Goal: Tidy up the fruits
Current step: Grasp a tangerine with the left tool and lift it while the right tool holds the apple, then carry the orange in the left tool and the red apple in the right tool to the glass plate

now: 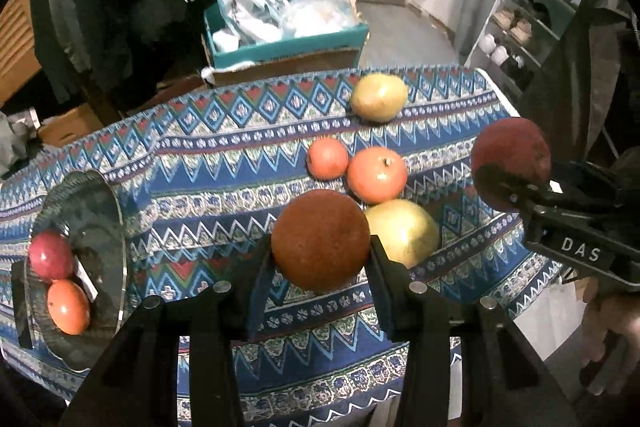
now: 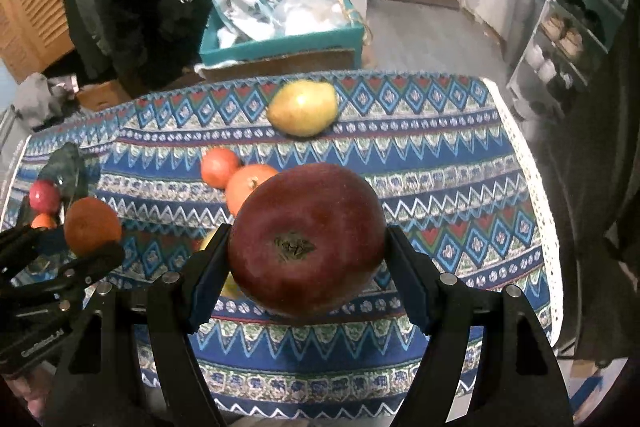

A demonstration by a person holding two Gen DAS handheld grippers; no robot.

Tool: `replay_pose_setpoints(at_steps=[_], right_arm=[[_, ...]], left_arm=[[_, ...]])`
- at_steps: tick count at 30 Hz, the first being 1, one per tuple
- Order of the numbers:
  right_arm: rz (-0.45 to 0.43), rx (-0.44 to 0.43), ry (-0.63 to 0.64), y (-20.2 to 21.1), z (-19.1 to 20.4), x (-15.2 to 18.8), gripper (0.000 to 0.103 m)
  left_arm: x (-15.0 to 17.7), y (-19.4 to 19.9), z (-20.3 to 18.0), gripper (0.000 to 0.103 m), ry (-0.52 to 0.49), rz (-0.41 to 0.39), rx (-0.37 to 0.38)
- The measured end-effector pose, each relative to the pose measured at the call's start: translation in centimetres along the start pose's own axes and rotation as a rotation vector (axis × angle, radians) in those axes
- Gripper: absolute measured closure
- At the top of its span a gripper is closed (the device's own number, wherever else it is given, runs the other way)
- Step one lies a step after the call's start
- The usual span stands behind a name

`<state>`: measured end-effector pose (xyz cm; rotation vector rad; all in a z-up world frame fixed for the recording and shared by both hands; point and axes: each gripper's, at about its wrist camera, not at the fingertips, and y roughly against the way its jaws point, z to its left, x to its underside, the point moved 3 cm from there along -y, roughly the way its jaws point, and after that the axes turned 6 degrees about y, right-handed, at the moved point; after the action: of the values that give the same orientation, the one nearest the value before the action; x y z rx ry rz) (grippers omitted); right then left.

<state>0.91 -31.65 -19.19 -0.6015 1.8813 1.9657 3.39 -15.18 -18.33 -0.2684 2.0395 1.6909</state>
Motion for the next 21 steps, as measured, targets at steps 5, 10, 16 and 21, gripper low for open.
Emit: replay_pose_setpoints(at_steps=[5, 10, 16, 21], right_arm=[[-0.046, -0.011, 0.028, 1.3, 1.1, -1.0, 0.028], [-0.095, -0.02, 0.053, 2.8, 2.3, -2.0, 0.028], [-0.147, -0.023, 0.078, 4.6, 3.6, -3.0, 0.028], [-0.177, -0.037, 0.095, 5.6, 4.7, -3.9, 0.028]], left_arm=[[-0.5, 1.7, 0.3, 0.058, 0.005, -0.039, 0.005], [-1.1, 3.1, 1.0, 0.058, 0.013, -0.077, -0.005], [-1.7, 5.0, 2.2, 0.058, 0.033, -0.131, -0.01], [-2.4, 6.5, 3.4, 0.058, 0.056, -0.167, -0.012]])
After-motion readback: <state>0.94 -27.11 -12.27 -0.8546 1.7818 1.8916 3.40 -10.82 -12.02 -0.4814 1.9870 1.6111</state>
